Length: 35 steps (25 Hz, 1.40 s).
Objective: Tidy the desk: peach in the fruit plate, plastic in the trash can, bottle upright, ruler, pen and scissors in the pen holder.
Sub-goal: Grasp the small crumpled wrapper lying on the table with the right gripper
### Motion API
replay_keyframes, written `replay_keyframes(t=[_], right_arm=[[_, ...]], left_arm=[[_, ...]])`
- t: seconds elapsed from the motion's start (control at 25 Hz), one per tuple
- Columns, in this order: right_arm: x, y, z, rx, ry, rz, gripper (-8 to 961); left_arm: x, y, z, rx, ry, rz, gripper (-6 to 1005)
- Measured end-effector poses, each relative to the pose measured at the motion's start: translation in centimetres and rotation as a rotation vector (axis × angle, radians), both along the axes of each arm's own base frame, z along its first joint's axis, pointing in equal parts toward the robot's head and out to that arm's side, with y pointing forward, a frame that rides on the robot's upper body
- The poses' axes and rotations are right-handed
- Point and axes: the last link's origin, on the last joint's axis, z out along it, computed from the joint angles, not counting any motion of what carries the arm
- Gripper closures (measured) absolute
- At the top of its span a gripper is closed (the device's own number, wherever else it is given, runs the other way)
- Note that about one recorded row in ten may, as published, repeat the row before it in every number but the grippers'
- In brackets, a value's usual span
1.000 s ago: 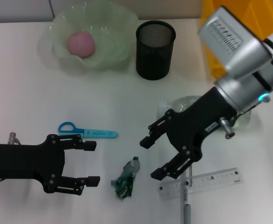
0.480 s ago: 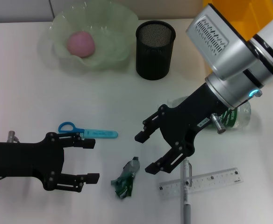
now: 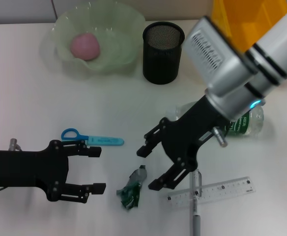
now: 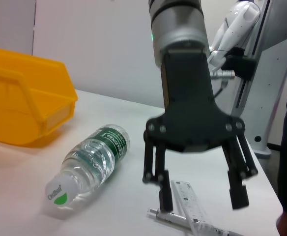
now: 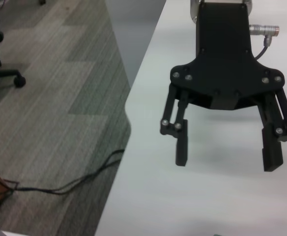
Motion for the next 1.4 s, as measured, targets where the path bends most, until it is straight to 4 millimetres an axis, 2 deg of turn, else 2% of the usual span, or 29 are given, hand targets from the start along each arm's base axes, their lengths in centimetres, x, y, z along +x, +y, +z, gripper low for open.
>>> replay_keyframes(t=[0.32, 0.72, 1.12, 1.4], right_arm=[[0.0, -0.9, -2.8, 0.009, -0.039, 0.08, 185], [0.2, -1.8, -4.8, 0.017, -0.057, 0.159, 186], [0.4, -2.3, -6.2, 0.034, -0.055, 0.21, 186], [0.4, -2.4, -6.3, 0.038, -0.043, 0.221, 186]], left_arm=[[0.0, -0.1, -0.1, 0.001, -0.006, 0.008, 168], [-0.1, -0.2, -0.2, 0.009, -0.019, 0.022, 168], [0.0, -0.4, -0.4, 0.008, -0.023, 0.024, 168], [-0.1, -0.3, -0.3, 0.008, -0.023, 0.025, 168]])
